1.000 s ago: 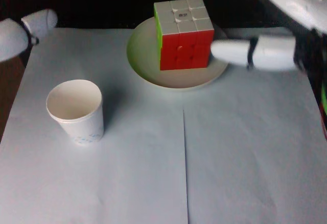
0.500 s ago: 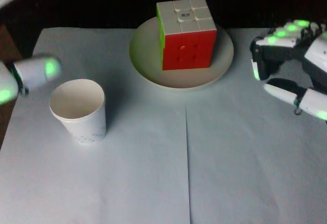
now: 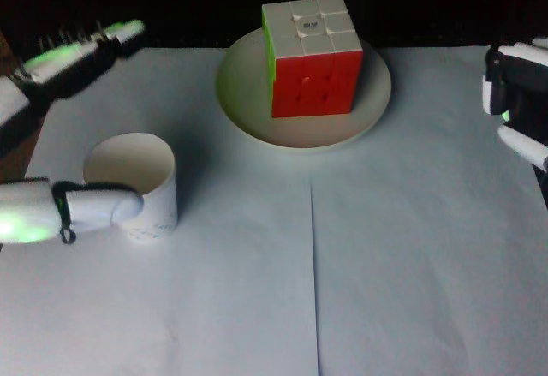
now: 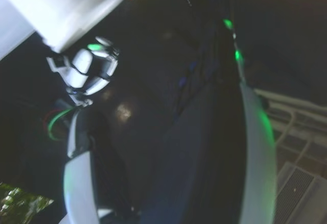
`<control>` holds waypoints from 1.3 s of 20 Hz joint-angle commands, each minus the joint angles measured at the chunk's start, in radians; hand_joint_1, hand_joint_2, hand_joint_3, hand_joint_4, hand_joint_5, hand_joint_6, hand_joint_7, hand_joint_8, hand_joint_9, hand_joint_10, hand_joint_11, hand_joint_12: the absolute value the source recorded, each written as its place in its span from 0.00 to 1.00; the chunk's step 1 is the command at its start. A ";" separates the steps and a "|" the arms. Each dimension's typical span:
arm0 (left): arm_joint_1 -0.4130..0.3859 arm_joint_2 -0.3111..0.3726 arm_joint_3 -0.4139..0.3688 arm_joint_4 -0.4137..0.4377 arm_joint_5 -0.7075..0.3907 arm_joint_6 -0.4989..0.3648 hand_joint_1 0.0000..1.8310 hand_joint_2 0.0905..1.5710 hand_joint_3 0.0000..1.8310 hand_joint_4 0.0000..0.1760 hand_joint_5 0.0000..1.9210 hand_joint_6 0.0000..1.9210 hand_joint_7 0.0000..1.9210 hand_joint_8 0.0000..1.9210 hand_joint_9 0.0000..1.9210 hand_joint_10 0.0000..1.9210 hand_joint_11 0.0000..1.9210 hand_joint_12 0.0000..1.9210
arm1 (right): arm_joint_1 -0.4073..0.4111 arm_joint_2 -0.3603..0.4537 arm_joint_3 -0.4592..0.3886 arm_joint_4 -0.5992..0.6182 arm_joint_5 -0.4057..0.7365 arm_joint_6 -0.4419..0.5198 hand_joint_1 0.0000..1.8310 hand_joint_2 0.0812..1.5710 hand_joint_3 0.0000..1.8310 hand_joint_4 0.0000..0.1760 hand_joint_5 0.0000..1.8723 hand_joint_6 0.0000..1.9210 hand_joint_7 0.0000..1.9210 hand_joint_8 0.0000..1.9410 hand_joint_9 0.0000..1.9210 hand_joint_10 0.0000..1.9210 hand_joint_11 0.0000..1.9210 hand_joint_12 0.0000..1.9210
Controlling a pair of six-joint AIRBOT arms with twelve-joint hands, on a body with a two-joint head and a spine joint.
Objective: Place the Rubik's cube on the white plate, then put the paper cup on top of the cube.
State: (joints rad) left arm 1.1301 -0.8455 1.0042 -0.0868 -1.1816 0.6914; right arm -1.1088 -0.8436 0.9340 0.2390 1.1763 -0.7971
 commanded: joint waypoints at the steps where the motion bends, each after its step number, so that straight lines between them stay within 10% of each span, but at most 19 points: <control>1: -0.003 -0.011 0.009 -0.016 -0.077 -0.005 0.42 0.63 0.00 0.23 0.00 0.00 0.00 0.00 0.00 0.00 0.00 0.00 | 0.007 0.002 -0.002 0.004 0.127 0.000 0.45 0.88 0.00 0.34 0.24 0.89 0.22 0.75 0.17 0.71 0.03 0.88; 2: -0.003 -0.023 0.020 -0.018 -0.058 -0.008 0.42 0.63 0.00 0.14 0.00 0.00 0.00 0.00 0.00 0.00 0.00 0.00 | 0.007 0.002 -0.002 0.004 0.127 0.000 0.41 0.88 0.00 0.74 0.26 0.89 0.20 0.70 0.17 0.69 0.01 0.86; 3: -0.005 -0.033 0.031 -0.021 -0.031 -0.008 0.33 0.61 0.00 0.15 0.00 0.00 0.00 0.00 0.00 0.00 0.02 0.01 | 0.007 0.002 -0.002 0.004 0.127 0.000 0.54 0.89 0.00 0.00 0.20 0.90 0.30 0.84 0.17 0.66 0.00 0.82; 5: -0.008 -0.043 0.046 -0.024 0.007 -0.009 0.35 0.61 0.00 0.38 0.00 0.00 0.00 0.00 0.00 0.00 0.02 0.01 | 0.007 0.002 -0.001 0.004 0.127 0.000 0.58 0.89 0.00 0.00 0.18 0.89 0.32 0.90 0.18 0.70 0.00 0.86; 7: -0.014 -0.055 0.061 -0.029 0.031 -0.009 0.37 0.62 0.00 0.58 0.02 0.00 0.03 0.00 0.01 0.00 0.00 0.34 | 0.007 0.002 -0.001 0.004 0.127 0.000 0.57 0.89 0.00 0.00 0.19 0.89 0.32 0.88 0.15 0.69 0.00 0.86; 8: -0.021 -0.060 0.068 -0.029 0.045 -0.009 0.41 0.63 0.00 0.55 0.05 0.00 0.06 0.00 0.03 0.01 0.00 0.42 | 0.007 0.002 -0.001 0.004 0.127 0.000 0.42 0.88 0.00 0.64 0.26 0.88 0.19 0.68 0.16 0.69 0.02 0.90; 9: -0.027 -0.067 0.075 -0.027 0.056 -0.015 0.42 0.65 0.00 0.52 0.06 0.00 0.07 0.00 0.05 0.01 0.00 0.44 | 0.007 0.002 -0.001 0.004 0.127 0.000 0.54 0.89 0.00 0.00 0.20 0.89 0.30 0.84 0.16 0.69 0.00 0.88; 10: -0.029 -0.073 0.082 -0.025 0.062 -0.025 0.49 0.67 0.00 0.44 0.11 0.01 0.13 0.01 0.10 0.02 0.00 0.48 | 0.007 0.002 -0.001 0.004 0.127 0.000 0.57 0.90 0.00 0.00 0.18 0.89 0.31 0.92 0.19 0.74 0.06 0.91; 11: -0.029 -0.075 0.084 -0.024 0.062 -0.028 0.56 0.67 0.00 0.13 0.22 0.07 0.24 0.10 0.10 0.37 0.00 0.76 | 0.007 0.002 -0.001 0.004 0.127 0.000 0.57 0.90 0.00 0.00 0.18 0.88 0.31 0.92 0.17 0.75 0.04 0.92; 12: -0.030 -0.076 0.084 -0.024 0.061 -0.028 0.56 0.67 0.00 0.13 0.22 0.07 0.24 0.10 0.10 0.37 0.00 0.76 | 0.007 0.002 -0.001 0.004 0.127 0.000 0.57 0.90 0.00 0.00 0.18 0.88 0.31 0.92 0.17 0.75 0.04 0.92; 13: -0.032 -0.076 0.085 -0.024 0.060 -0.028 0.60 0.68 0.00 0.00 0.19 0.49 0.20 0.61 0.11 0.80 0.00 0.98 | 0.007 0.001 -0.001 0.004 0.127 0.000 0.43 0.87 0.00 0.64 0.27 0.87 0.21 0.73 0.17 0.68 0.00 0.85; 14: -0.034 -0.077 0.086 -0.023 0.063 -0.028 0.68 0.80 0.00 0.00 0.17 0.80 0.34 0.79 0.20 0.91 0.16 1.00 | 0.007 0.000 -0.001 0.005 0.127 0.000 0.62 0.85 0.00 0.00 0.13 0.56 0.27 0.83 0.18 0.67 0.00 0.85; 16: -0.037 -0.077 0.088 -0.022 0.064 -0.028 0.70 0.78 0.00 0.00 0.15 0.89 0.32 0.83 0.23 1.00 0.23 1.00 | 0.007 0.000 -0.001 0.005 0.127 0.000 0.67 0.85 0.00 0.00 0.14 0.51 0.29 0.85 0.19 0.68 0.01 0.88; 19: -0.043 -0.076 0.086 -0.015 0.059 -0.029 0.61 0.80 0.01 0.00 0.35 0.74 0.31 0.89 0.29 1.00 0.34 1.00 | 0.007 -0.001 -0.001 0.005 0.127 0.000 0.42 0.80 0.00 0.00 0.15 0.48 0.20 0.63 0.18 0.60 0.00 0.82; 21: -0.048 -0.073 0.084 -0.010 0.047 -0.030 0.69 0.70 0.00 0.00 0.24 0.99 0.26 1.00 0.35 1.00 0.40 1.00 | 0.007 -0.002 -0.001 0.005 0.127 0.000 0.43 0.81 0.00 0.00 0.16 0.46 0.19 0.60 0.20 0.68 0.11 0.88; 23: -0.054 -0.059 0.073 0.001 0.014 -0.033 0.59 0.80 0.06 0.00 0.31 0.81 0.31 0.91 0.32 1.00 0.39 1.00 | 0.007 -0.002 -0.001 0.005 0.127 0.000 0.42 0.80 0.00 0.00 0.16 0.47 0.22 0.62 0.18 0.64 0.02 0.84; 25: -0.070 -0.042 0.062 0.014 -0.017 -0.034 0.71 0.78 0.01 0.00 0.19 0.94 0.35 0.80 0.28 1.00 0.35 1.00 | 0.007 -0.002 -0.001 0.005 0.127 0.000 0.42 0.80 0.00 0.00 0.16 0.46 0.23 0.68 0.18 0.65 0.00 0.85; 26: -0.086 -0.034 0.060 0.020 -0.028 -0.034 0.71 0.79 0.01 0.00 0.18 1.00 0.34 0.81 0.26 1.00 0.31 1.00 | 0.007 -0.003 -0.001 0.005 0.127 0.000 0.67 0.83 0.00 0.00 0.16 0.46 0.31 0.82 0.18 0.69 0.00 0.85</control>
State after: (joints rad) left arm 1.0519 -0.8856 1.0645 -0.0483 -1.0595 0.6643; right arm -1.1088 -0.8463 0.9321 0.2470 1.1767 -0.8024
